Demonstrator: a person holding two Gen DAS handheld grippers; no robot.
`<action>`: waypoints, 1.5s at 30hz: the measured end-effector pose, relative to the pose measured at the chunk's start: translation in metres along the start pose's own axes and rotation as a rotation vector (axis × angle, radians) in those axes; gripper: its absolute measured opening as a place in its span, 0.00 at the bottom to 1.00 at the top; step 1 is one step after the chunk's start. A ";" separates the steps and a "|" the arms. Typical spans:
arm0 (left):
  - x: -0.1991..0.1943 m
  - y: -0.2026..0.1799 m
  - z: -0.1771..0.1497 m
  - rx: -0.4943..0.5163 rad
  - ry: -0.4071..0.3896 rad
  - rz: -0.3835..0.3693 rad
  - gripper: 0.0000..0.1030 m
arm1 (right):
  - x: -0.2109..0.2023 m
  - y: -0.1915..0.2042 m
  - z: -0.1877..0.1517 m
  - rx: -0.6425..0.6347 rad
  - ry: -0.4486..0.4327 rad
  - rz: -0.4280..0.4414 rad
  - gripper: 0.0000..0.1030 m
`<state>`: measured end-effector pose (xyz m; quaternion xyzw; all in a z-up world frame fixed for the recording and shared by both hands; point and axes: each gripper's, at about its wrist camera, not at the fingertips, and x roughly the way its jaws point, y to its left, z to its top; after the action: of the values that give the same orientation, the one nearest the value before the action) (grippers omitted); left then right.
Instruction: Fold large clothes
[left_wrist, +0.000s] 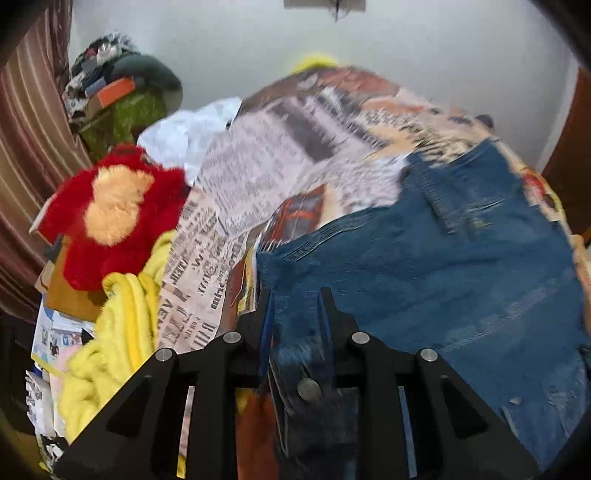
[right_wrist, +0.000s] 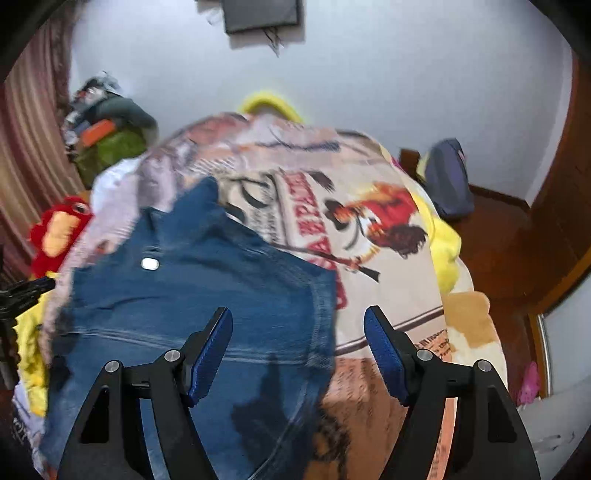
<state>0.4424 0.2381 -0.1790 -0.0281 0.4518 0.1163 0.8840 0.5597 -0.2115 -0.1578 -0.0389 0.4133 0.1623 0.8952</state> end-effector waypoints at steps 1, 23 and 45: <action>-0.016 -0.003 -0.001 0.008 -0.021 -0.016 0.23 | -0.015 0.005 -0.001 -0.003 -0.015 0.013 0.70; -0.178 -0.026 -0.120 0.060 -0.199 -0.057 0.97 | -0.161 0.073 -0.111 -0.120 -0.080 0.045 0.97; -0.077 0.009 -0.264 -0.327 0.267 -0.259 0.83 | -0.108 0.013 -0.234 0.228 0.310 0.203 0.89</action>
<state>0.1872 0.1923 -0.2722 -0.2437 0.5324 0.0687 0.8078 0.3196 -0.2752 -0.2293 0.0799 0.5633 0.1958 0.7988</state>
